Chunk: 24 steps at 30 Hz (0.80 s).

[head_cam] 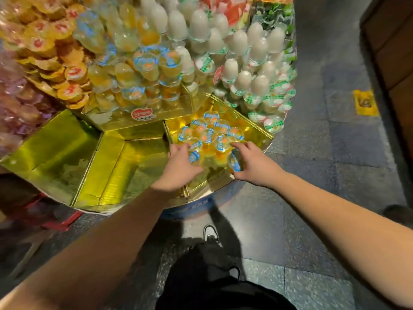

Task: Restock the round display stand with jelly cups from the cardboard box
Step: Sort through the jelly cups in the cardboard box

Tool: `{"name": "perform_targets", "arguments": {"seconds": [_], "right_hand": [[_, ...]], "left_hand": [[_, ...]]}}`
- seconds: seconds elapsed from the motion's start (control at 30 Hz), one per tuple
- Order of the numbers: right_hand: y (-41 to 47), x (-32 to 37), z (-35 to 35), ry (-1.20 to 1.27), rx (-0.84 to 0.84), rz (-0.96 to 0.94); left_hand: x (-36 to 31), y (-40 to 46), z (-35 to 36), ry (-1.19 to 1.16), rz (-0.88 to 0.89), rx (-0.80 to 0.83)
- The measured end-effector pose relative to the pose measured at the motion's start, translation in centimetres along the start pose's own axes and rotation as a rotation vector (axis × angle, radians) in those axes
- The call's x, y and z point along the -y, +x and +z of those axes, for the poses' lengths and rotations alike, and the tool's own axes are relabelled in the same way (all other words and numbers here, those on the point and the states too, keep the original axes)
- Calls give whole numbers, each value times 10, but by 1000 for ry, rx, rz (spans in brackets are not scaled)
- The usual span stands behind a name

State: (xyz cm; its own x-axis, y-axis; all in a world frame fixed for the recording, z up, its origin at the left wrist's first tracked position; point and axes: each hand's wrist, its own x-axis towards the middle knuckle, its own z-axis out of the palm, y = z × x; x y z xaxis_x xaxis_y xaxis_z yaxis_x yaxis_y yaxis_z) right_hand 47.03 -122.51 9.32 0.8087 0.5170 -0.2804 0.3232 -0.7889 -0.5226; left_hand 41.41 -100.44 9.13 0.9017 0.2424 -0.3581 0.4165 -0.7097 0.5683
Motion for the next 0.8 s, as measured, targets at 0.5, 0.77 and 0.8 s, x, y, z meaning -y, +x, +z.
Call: {"name": "perform_targets", "arguments": {"seconds": [0.5, 0.77, 0.8], "right_hand": [[151, -15, 44, -406, 154, -101], [188, -23, 80, -503, 279, -167], [191, -24, 83, -511, 287, -173]], "left_hand": [[47, 115, 55, 485, -57, 74], [58, 128, 96, 672, -17, 28], [59, 130, 100, 667, -27, 33]]}}
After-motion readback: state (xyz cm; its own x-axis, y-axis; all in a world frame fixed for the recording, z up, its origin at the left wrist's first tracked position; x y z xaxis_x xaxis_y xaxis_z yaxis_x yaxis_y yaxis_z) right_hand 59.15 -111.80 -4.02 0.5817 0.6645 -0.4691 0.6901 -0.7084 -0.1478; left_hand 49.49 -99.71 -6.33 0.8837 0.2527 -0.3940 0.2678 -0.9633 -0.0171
